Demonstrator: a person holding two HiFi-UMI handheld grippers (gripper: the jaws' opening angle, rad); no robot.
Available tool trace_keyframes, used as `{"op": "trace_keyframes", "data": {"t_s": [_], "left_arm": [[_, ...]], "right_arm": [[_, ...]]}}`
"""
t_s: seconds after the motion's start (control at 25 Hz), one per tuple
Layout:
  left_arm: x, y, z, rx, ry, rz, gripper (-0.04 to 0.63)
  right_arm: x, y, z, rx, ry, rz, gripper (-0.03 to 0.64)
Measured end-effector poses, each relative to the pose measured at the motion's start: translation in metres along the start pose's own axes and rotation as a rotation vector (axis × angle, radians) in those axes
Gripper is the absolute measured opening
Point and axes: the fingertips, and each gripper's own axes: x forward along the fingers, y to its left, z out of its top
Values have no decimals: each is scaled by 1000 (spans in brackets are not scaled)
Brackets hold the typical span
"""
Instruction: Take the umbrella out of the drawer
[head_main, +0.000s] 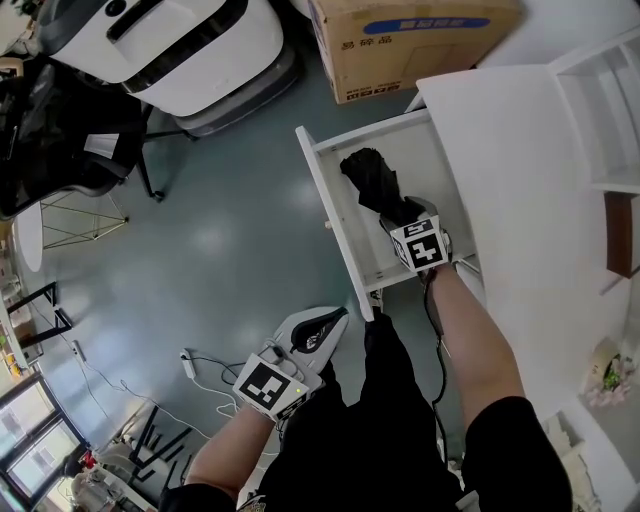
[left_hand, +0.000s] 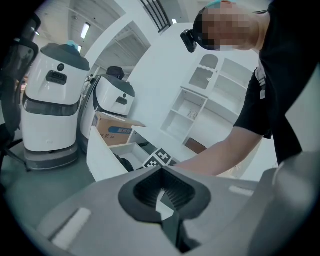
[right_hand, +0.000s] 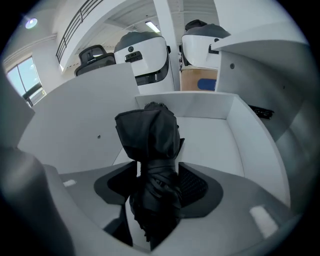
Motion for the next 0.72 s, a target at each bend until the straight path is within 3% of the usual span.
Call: {"op": "trace_keyframes", "data": {"t_s": [0.48,0.72], "left_arm": [[-1,15,1,-21,-2,48,1],[-5,16,-3,-37,-2,60,1]], "right_arm": [[24,1,-2,-63,58,41,295],[31,4,-3,-87,127,16,302]]}}
